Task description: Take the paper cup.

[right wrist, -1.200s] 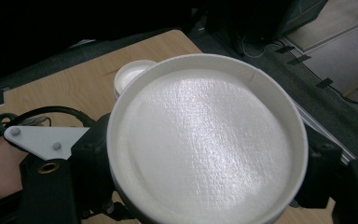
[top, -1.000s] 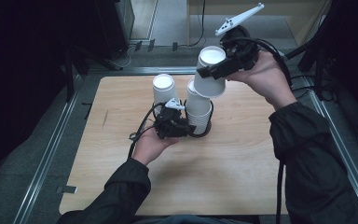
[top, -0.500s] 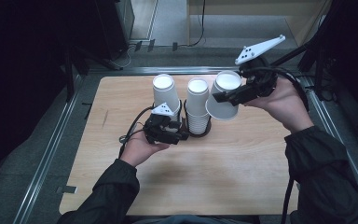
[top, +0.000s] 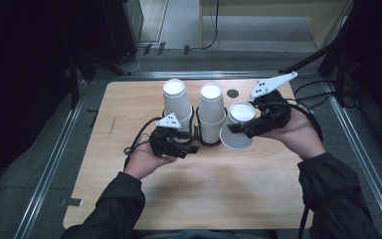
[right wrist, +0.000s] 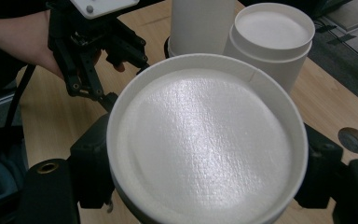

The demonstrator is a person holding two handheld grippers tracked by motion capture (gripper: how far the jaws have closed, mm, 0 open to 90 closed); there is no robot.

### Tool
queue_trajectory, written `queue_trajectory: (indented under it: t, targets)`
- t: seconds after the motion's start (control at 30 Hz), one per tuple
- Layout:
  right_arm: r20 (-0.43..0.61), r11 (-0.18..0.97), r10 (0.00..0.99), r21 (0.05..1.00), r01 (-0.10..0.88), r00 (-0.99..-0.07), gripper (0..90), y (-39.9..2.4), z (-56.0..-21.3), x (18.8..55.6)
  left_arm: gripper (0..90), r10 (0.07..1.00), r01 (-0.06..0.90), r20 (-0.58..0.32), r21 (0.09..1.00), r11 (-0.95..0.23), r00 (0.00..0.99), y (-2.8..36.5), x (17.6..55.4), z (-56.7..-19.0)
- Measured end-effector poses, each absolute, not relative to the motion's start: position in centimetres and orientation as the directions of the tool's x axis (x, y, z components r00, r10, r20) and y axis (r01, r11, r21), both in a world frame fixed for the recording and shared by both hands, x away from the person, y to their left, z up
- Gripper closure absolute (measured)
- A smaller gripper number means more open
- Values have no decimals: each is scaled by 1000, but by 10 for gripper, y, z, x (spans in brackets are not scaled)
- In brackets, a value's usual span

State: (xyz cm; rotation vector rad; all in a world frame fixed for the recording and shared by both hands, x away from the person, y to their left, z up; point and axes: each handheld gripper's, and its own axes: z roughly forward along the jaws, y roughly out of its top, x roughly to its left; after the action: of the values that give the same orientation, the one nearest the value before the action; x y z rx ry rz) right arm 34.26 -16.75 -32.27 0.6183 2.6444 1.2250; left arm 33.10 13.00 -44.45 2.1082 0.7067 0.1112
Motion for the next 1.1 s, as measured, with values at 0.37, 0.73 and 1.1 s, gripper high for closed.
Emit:
queue_trajectory:
  t: [0.37, 0.73, 1.1]
  targets:
    - [52, 585, 422, 747, 315, -905, 240, -170, -362, 338, 322, 505, 432, -177, 783, -448, 845, 140, 329, -450]
    - [85, 570, 417, 751, 333, -905, 240, -170, -400, 336, 305, 494, 437, -193, 782, -445, 848, 144, 327, -457]
    - [100, 589, 382, 740, 325, -919, 240, -166, -437, 328, 301, 457, 406, -166, 766, -499, 874, 145, 324, -467]
